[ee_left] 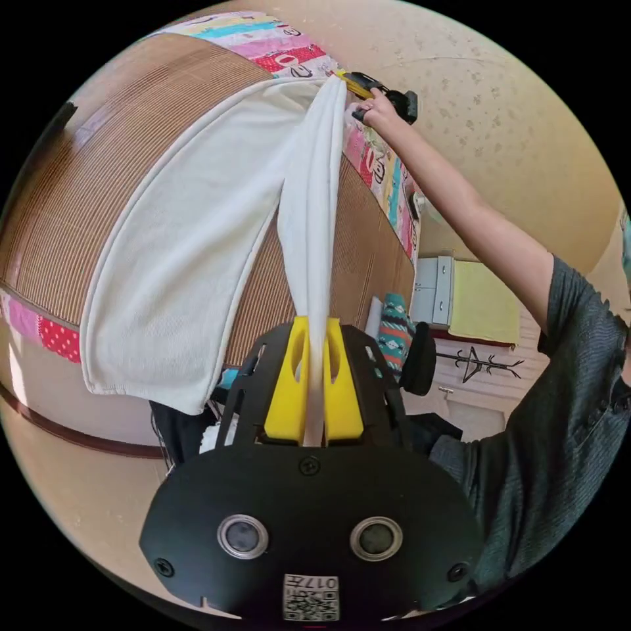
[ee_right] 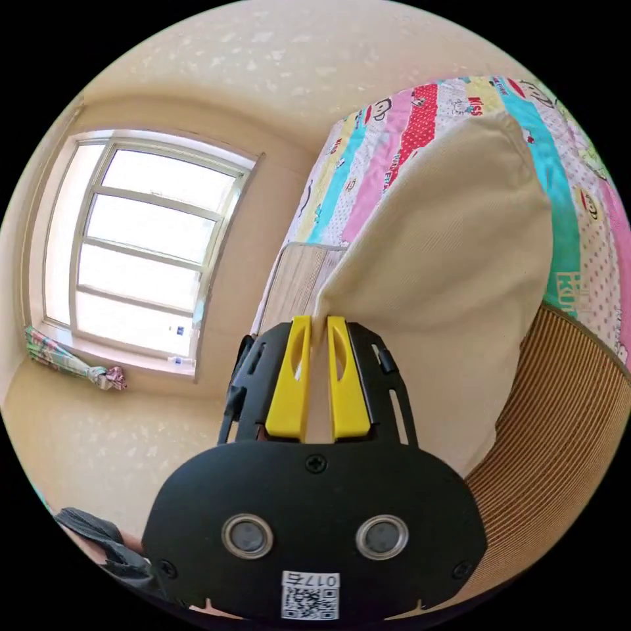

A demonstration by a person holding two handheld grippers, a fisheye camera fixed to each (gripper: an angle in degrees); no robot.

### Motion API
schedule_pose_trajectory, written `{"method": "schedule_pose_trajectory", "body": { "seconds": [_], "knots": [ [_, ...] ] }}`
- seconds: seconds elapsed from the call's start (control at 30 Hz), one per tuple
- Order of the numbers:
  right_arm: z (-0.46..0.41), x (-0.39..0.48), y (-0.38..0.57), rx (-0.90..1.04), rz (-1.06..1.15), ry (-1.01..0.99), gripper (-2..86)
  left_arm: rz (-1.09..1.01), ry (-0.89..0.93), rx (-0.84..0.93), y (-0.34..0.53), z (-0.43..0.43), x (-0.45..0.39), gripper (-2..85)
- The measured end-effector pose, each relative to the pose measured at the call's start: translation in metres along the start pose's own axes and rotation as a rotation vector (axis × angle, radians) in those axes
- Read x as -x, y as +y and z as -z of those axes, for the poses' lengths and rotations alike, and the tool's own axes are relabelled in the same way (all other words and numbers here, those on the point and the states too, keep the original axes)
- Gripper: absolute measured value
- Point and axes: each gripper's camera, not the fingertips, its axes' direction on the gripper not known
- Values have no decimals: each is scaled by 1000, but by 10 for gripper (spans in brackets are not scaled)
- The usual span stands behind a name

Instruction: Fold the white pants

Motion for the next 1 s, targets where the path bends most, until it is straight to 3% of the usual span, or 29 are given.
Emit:
{"method": "schedule_pose_trajectory", "body": {
  "seconds": [0.2, 0.33, 0.4, 0.53, 0.63, 0.77, 0.83, 1.0],
  "knots": [
    [-15, -16, 97, -25, 31, -212, 69, 117, -280, 91, -25, 20, 89, 32],
    [-13, -44, 246, 151, -24, 50, 81, 78, -289, 161, -34, 23, 117, 27],
    [-14, -67, 310, 213, -150, 39, 94, 32, -290, 214, -33, 24, 125, 25],
    [-27, -76, 446, 212, -372, -87, 108, 1, -285, 264, -36, 32, 123, 26],
    [-63, -56, 506, 237, -388, -277, 105, -75, -340, 337, -43, 36, 110, 27],
    [-56, -46, 545, 67, -521, -401, 45, -184, -428, 490, -50, 41, 99, 29],
    [-39, -34, 544, 51, -492, -406, 36, -258, -365, 552, -52, 52, 92, 29],
    [23, 0, 550, -92, -357, -555, 26, -435, 169, 557, -51, 136, 82, 32]
  ]
}}
